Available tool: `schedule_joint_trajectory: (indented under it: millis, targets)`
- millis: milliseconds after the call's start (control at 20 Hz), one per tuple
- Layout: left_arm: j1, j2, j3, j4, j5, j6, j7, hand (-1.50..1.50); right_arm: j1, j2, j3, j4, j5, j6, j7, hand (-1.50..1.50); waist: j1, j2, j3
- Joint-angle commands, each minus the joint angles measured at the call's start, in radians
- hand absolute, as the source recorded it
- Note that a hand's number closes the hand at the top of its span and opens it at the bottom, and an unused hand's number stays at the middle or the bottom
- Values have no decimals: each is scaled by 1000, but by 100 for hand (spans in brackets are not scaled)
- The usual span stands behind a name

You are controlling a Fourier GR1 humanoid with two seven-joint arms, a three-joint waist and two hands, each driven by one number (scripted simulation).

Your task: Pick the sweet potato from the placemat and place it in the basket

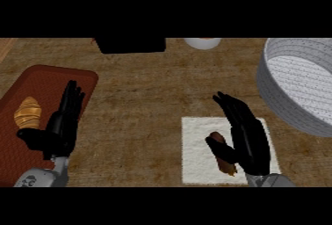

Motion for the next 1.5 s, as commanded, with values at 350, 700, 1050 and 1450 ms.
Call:
schedule_joint_trajectory:
  millis: [350, 700, 1050, 1450]
  targets:
    - [50, 9, 4, -42, 1, 6, 0, 0, 68, 11, 57, -58, 512, 363, 494, -150, -23, -6, -7]
    - [61, -5, -22, -81, -5, -10, -21, 0, 57, 290, 264, -180, 640, 794, 808, -150, 38, 16, 3]
    - [38, 0, -19, -77, -5, -31, -15, 0, 27, 296, 368, -206, 676, 978, 1027, -150, 56, 34, 7]
    - [42, -13, -33, -107, -16, -23, 3, 0, 82, 297, 367, -247, 705, 1048, 1066, -150, 57, 35, 10]
